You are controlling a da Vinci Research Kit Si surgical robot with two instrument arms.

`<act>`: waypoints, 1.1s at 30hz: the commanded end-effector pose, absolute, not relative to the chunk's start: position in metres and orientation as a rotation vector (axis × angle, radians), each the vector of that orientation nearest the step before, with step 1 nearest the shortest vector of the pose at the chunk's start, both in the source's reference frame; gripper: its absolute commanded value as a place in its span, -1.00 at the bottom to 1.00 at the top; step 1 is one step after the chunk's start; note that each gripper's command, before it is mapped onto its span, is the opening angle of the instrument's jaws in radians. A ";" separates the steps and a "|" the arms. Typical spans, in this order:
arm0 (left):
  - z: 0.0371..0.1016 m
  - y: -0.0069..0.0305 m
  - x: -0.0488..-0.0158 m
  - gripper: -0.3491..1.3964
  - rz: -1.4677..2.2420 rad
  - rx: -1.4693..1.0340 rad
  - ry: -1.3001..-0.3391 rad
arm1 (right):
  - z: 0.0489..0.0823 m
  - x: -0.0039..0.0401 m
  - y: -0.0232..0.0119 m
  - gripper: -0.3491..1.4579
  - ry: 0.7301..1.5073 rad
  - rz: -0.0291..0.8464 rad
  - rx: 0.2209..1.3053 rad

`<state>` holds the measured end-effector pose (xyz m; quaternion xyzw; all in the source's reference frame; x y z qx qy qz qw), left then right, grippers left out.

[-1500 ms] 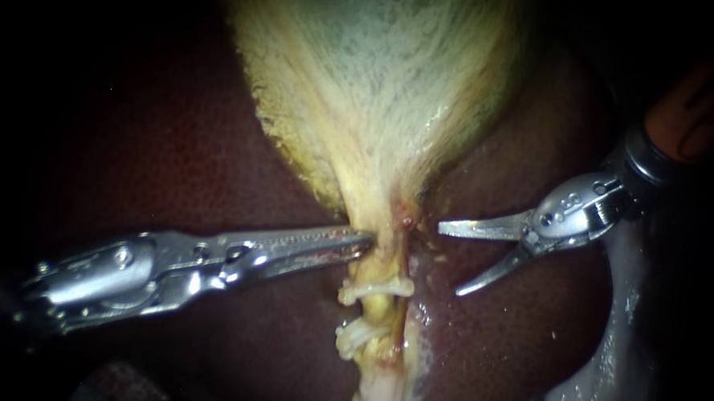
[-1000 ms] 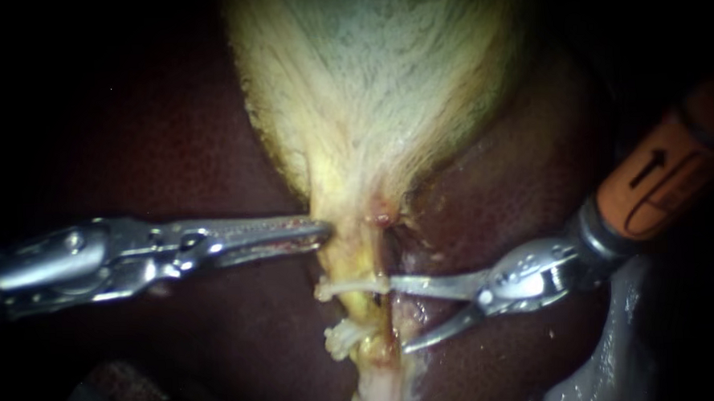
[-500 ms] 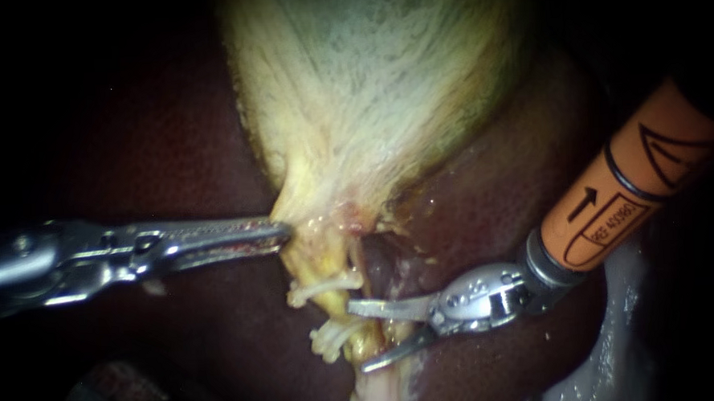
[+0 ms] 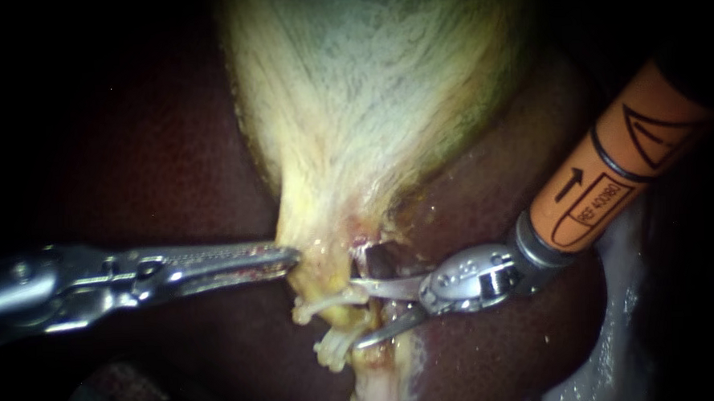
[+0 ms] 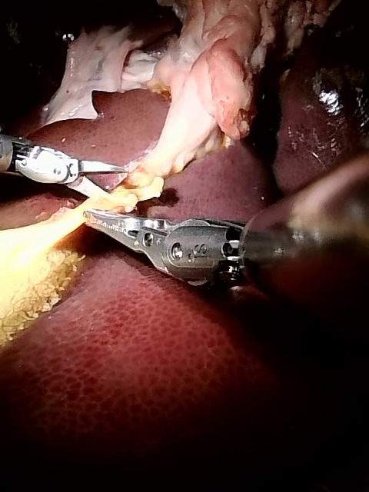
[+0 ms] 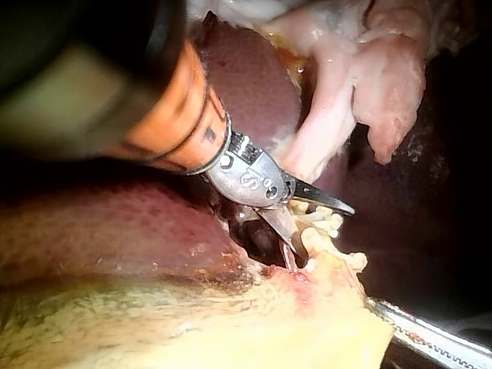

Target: Go to the cutting position left tube

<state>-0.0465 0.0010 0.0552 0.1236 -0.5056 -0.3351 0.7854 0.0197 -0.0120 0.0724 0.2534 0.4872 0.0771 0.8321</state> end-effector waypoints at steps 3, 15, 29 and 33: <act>0.0557 0.0015 -0.0465 -0.75 -0.725 0.268 -1.094 | 0.0723 0.0201 -0.0129 0.93 1.041 0.137 0.566; 0.0577 0.0034 -0.0472 -0.75 -0.728 0.271 -1.097 | 0.0717 0.0227 -0.0138 0.88 1.073 0.078 0.613; 0.0579 0.0031 -0.0490 -0.75 -0.724 0.274 -1.100 | 0.0737 0.0249 -0.0140 0.86 1.012 0.295 0.740; 0.0579 0.0030 -0.0493 -0.75 -0.723 0.275 -1.101 | 0.0738 0.0252 -0.0141 0.84 1.017 0.304 0.766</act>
